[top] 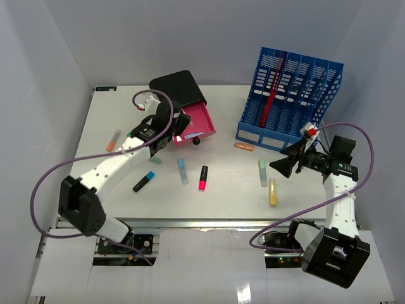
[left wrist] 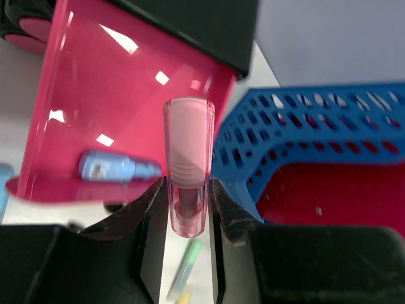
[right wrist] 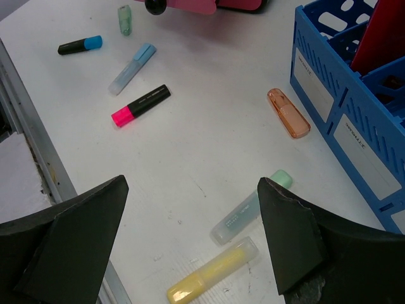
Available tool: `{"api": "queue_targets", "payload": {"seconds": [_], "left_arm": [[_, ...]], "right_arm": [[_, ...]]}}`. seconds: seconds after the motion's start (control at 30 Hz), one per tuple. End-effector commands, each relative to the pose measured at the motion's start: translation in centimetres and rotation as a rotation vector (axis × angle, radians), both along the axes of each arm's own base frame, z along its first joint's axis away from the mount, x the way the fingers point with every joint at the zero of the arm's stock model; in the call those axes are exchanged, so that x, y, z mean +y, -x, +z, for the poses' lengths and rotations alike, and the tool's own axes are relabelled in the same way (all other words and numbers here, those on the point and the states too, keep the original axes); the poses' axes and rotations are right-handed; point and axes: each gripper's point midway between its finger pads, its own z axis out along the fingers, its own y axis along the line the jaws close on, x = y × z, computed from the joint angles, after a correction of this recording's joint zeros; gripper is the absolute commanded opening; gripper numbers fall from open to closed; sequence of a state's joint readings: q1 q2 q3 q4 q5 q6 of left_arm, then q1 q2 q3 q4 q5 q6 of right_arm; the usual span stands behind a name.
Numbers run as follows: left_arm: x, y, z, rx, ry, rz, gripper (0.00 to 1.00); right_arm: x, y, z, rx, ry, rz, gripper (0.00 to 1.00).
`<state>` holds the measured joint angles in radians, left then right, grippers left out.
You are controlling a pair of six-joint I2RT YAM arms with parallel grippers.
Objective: Organize the desk
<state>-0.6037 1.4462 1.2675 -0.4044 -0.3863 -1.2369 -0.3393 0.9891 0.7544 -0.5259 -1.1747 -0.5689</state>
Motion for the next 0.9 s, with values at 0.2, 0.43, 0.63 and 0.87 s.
{"api": "queue_targets", "payload": {"seconds": [0.2,0.43,0.63,0.87], "left_arm": [[0.2,-6.9,-1.5,0.081,0.18,0.15,0.25],[-0.4,-6.8,-3.7,0.136,0.185,0.131,0.58],[-0.2,-5.8,-2.8,0.111,0.185,0.096,0.79],[-0.2,-3.7,1.1,-0.016,0.127,-0.055,0.79]], "right_arm": [[0.2,0.1,-0.1,-0.002,-0.012,0.018,0.9],[0.3,0.3,-0.3,-0.004,-0.011,0.029,0.9],[2.0,1.6,-0.6,-0.046,0.004,0.143,0.9],[5.5,3.1,-3.5,-0.328,0.332,0.434,0.92]]}}
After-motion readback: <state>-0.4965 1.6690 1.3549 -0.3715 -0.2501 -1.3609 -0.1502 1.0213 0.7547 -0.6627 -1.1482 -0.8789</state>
